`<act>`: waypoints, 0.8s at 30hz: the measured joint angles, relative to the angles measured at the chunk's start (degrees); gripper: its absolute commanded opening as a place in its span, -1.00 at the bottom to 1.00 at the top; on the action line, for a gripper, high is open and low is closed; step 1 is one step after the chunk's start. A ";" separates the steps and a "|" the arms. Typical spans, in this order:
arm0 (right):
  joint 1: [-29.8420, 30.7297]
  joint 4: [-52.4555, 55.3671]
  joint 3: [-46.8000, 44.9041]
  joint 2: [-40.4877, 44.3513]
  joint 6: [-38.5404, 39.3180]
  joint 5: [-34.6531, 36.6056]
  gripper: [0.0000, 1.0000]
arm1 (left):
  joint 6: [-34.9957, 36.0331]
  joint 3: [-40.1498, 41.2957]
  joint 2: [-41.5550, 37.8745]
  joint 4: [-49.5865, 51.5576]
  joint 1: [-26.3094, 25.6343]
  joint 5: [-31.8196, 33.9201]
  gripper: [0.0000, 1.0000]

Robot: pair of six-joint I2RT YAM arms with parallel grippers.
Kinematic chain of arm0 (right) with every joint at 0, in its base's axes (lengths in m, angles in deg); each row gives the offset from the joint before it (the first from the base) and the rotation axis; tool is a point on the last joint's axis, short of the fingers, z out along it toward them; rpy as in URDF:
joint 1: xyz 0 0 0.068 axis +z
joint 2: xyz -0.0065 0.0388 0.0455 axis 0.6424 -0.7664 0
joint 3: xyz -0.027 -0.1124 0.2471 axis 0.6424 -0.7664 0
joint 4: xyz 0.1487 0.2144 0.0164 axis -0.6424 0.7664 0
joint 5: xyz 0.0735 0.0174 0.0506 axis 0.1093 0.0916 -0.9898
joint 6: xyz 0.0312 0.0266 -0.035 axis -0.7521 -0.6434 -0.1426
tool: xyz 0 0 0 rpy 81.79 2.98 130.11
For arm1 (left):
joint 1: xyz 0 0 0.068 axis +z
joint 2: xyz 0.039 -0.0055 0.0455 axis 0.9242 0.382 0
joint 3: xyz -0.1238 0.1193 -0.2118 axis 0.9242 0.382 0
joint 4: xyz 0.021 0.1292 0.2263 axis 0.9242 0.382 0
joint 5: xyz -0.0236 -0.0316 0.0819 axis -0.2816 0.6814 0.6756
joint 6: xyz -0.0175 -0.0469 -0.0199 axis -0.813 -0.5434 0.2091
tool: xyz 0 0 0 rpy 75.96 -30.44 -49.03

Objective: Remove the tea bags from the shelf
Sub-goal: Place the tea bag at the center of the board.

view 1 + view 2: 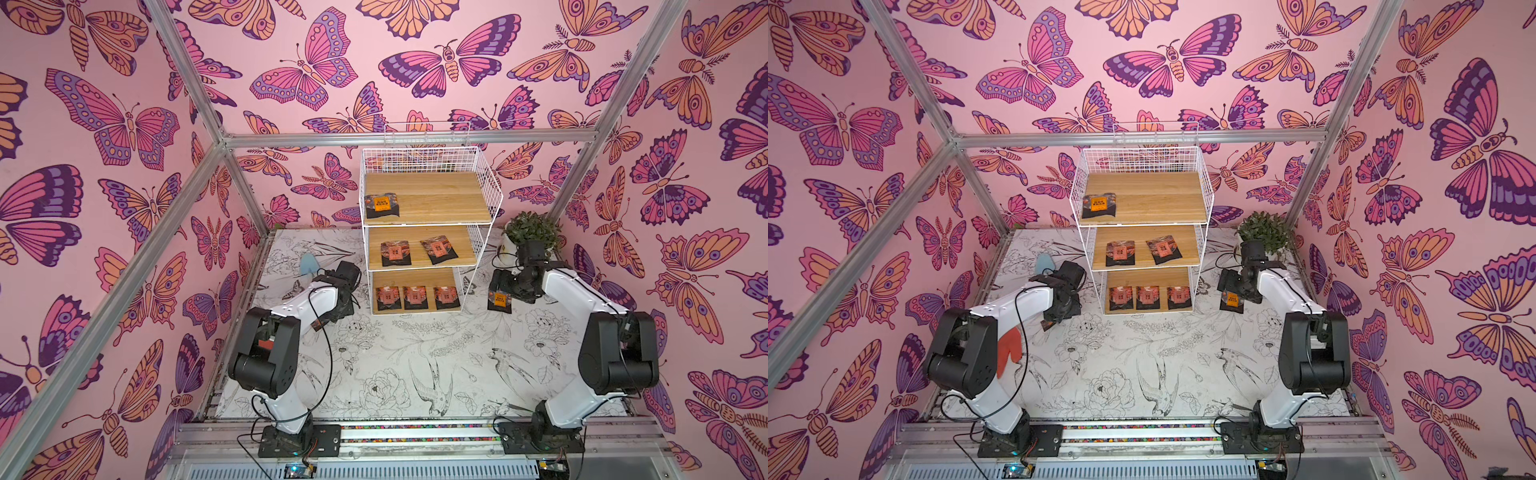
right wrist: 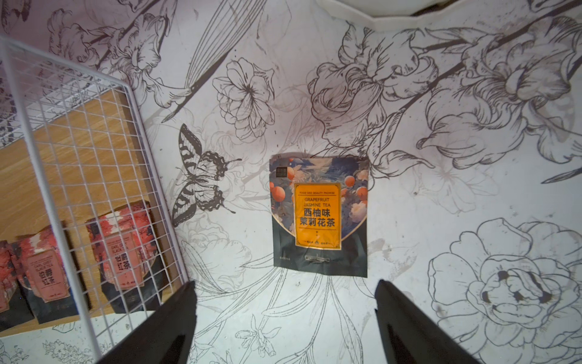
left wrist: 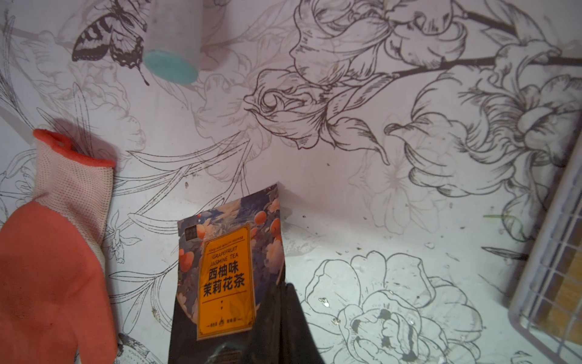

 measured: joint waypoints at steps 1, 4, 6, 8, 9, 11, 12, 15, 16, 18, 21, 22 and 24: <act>0.00 0.04 0.13 0.00 0.02 0.00 0.83 | -0.11 0.00 0.00 -0.11 0.00 -0.13 -0.62; 0.00 0.26 0.63 0.00 0.02 0.00 0.83 | -0.17 -0.17 0.00 -0.33 0.00 -0.57 -0.42; 0.00 0.37 0.76 0.00 0.07 0.04 0.83 | -0.31 -0.33 0.00 -0.46 0.00 -0.85 -0.29; 0.00 0.61 0.76 0.00 0.11 0.24 0.83 | -0.33 -0.55 0.00 -0.44 0.00 -1.09 -0.21; 0.00 0.85 0.83 0.00 0.20 0.28 0.83 | -0.31 -0.66 0.00 -0.48 0.00 -1.11 -0.20; 0.00 1.33 1.05 0.00 0.24 0.46 0.83 | -0.33 -0.92 -0.02 -0.50 0.00 -1.22 -0.14; 0.00 1.51 1.20 0.00 0.24 0.50 0.83 | -0.31 -0.98 -0.07 -0.52 0.00 -1.29 -0.12; 0.00 1.81 1.66 0.17 0.28 0.98 0.83 | -0.48 -1.01 -0.94 -0.46 0.00 -1.79 -0.10; 0.00 1.92 1.75 0.35 0.31 1.14 0.83 | -0.55 -1.01 -1.51 -0.48 0.00 -2.01 -0.09; 0.00 2.62 2.10 0.87 0.59 1.49 0.83 | -0.79 -1.01 -3.34 -0.42 0.00 -2.49 -0.08; 0.00 3.45 2.38 2.36 0.94 1.84 0.84 | -0.98 -1.01 -6.60 -0.31 0.00 -2.89 -0.07; 0.00 3.69 2.38 3.06 1.11 1.95 0.83 | -0.98 -1.01 -7.65 -0.28 0.00 -3.17 -0.06; 0.00 4.24 2.36 4.83 1.33 2.03 0.84 | -0.90 -1.01 -9.90 -0.11 0.00 -4.02 -0.05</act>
